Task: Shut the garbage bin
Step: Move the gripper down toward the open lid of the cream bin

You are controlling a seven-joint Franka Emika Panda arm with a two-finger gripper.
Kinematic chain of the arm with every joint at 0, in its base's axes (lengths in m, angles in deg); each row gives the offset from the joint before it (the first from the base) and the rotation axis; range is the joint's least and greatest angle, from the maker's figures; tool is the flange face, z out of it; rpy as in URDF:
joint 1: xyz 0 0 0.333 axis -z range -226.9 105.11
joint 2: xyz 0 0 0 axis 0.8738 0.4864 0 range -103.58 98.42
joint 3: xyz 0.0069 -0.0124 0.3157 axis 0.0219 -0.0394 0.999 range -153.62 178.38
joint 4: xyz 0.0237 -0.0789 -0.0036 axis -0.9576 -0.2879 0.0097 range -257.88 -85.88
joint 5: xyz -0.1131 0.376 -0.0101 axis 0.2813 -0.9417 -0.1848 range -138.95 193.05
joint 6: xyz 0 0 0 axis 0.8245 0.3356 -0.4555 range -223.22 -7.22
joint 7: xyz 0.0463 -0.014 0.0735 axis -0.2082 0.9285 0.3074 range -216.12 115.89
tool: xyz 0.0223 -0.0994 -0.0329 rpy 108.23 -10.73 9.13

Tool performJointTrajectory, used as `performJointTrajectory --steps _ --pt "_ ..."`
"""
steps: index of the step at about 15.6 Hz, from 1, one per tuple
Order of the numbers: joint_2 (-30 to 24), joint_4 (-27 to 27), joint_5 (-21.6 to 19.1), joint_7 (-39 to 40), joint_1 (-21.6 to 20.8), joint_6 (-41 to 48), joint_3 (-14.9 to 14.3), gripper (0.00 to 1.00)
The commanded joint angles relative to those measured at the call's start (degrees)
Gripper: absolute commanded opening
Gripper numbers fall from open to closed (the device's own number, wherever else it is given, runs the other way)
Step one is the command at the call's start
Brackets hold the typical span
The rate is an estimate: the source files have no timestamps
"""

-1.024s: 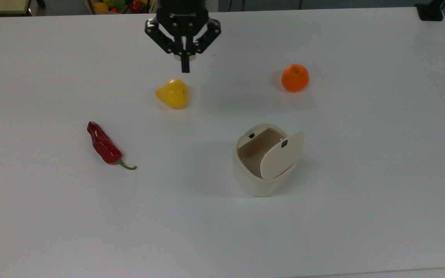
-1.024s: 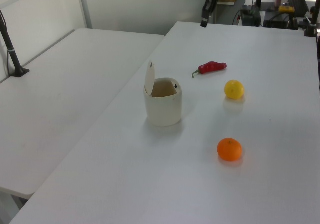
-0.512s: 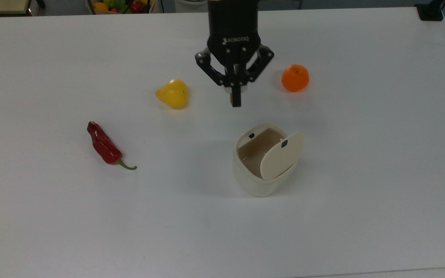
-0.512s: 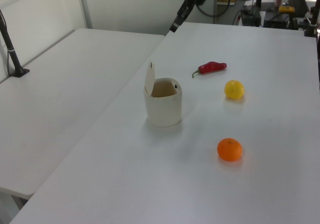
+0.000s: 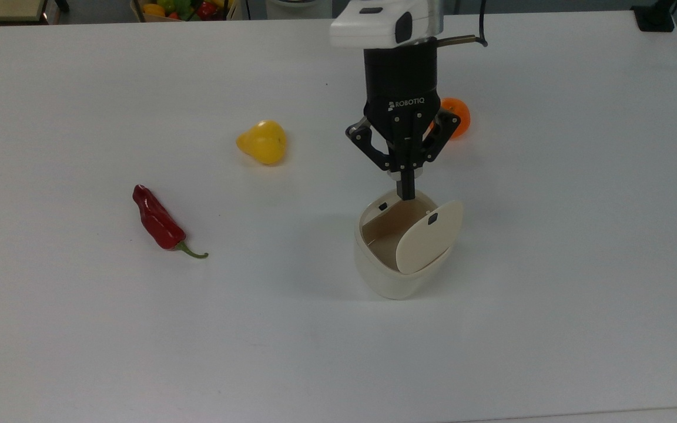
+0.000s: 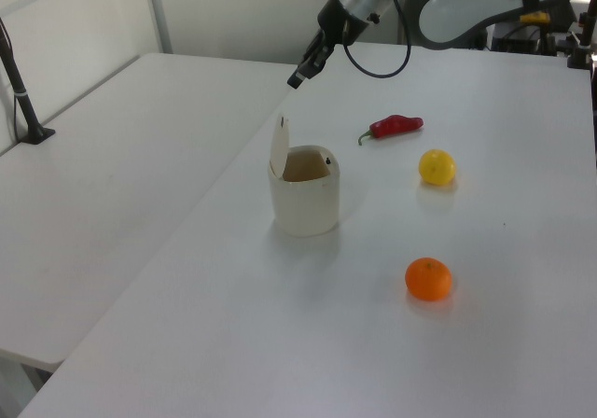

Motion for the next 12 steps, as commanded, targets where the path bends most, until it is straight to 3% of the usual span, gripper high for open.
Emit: performJointTrajectory --steps 1,12 --pt "0.72 0.14 -1.05 2.98 -1.75 -3.43 -0.31 0.0" --pt "5.99 0.23 -0.96 3.25 -2.28 -14.77 1.1 0.0"
